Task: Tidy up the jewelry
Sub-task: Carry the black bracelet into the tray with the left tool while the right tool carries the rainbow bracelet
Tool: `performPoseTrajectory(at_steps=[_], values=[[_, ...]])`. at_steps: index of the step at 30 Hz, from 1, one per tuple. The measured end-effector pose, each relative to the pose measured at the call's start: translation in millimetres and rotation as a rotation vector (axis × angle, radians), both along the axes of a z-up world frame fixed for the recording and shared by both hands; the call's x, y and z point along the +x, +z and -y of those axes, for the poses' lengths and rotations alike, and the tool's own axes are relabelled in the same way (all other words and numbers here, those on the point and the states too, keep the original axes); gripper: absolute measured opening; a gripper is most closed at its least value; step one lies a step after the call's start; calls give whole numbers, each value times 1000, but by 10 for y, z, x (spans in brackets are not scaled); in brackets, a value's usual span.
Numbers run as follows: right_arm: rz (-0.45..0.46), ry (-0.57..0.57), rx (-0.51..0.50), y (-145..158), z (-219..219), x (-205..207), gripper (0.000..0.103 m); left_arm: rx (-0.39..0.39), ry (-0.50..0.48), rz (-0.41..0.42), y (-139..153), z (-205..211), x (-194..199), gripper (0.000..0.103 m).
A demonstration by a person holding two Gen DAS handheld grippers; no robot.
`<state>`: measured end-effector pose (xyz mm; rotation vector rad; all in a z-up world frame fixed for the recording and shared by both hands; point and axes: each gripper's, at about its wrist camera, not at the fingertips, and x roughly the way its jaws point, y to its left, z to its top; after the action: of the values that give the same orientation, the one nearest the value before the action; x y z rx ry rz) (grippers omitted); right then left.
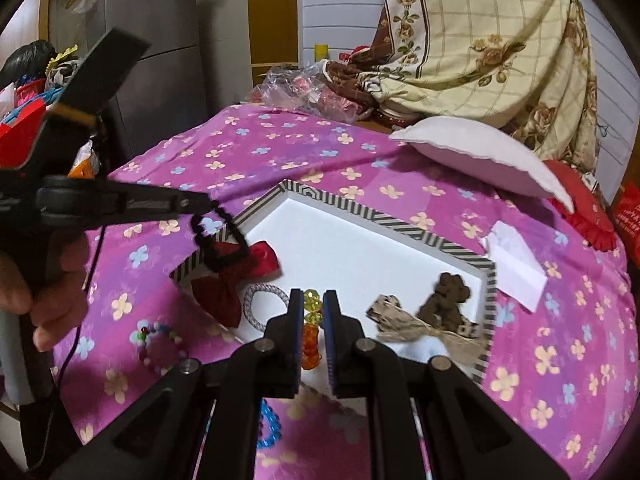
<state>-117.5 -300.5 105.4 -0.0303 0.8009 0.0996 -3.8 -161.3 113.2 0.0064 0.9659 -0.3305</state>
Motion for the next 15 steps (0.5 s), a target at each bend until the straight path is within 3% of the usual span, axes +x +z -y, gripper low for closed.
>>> performPoseTrajectory(at_steps=[9,15], values=[[-81,-80,79,-467,254,244,10,-33,-7,-62,-298,181,563,0],[-142,-123,68,-723,455,250,10,7,31,-107,-562,145,787,0]])
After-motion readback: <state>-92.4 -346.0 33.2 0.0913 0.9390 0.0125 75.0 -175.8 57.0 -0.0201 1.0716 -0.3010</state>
